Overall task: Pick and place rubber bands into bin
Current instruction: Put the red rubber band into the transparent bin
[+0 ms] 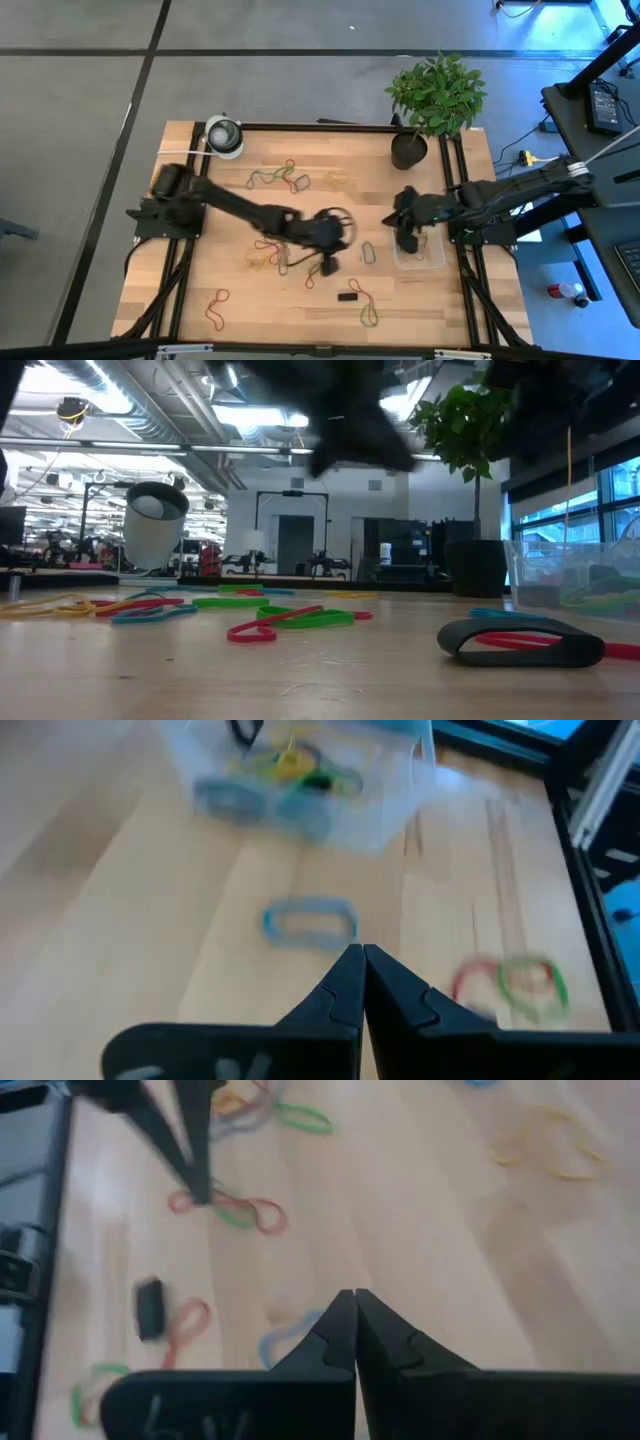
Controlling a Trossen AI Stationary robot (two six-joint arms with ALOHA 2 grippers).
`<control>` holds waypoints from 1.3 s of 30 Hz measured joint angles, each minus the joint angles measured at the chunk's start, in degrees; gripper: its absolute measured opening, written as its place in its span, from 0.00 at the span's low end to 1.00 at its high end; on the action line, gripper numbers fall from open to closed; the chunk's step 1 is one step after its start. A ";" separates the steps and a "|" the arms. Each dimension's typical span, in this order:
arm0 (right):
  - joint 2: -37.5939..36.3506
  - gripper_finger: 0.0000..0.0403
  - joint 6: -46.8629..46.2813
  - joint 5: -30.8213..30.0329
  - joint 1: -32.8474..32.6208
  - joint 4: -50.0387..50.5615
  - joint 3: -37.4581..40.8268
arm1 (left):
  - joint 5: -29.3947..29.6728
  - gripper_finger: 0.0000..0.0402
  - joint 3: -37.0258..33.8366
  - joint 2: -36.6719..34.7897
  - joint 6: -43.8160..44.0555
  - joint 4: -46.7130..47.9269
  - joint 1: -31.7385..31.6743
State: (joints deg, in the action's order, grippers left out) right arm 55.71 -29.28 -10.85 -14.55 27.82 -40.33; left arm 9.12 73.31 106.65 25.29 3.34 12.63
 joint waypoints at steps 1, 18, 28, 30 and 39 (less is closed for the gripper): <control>2.12 0.00 0.01 0.34 0.00 -3.10 0.00 | 0.55 0.00 -4.26 -2.50 0.84 -1.99 0.65; 45.33 0.14 8.64 1.47 0.66 0.98 -28.21 | 6.63 0.00 -41.03 -37.78 5.02 -4.88 5.31; 60.55 0.30 7.26 5.99 2.64 7.06 -41.34 | 7.59 0.01 -52.26 -51.98 7.78 -4.96 9.10; 62.50 0.31 7.27 6.51 2.84 7.16 -42.39 | 7.92 0.00 -53.35 -53.95 8.44 -4.53 9.97; 67.42 0.21 6.76 7.62 2.08 9.12 -43.63 | 9.47 0.01 -56.15 -58.14 9.44 -4.62 12.13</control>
State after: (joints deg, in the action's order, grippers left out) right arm 123.13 -22.52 -3.23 -12.47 36.93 -83.96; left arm 18.59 17.16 48.51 34.73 -1.29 24.76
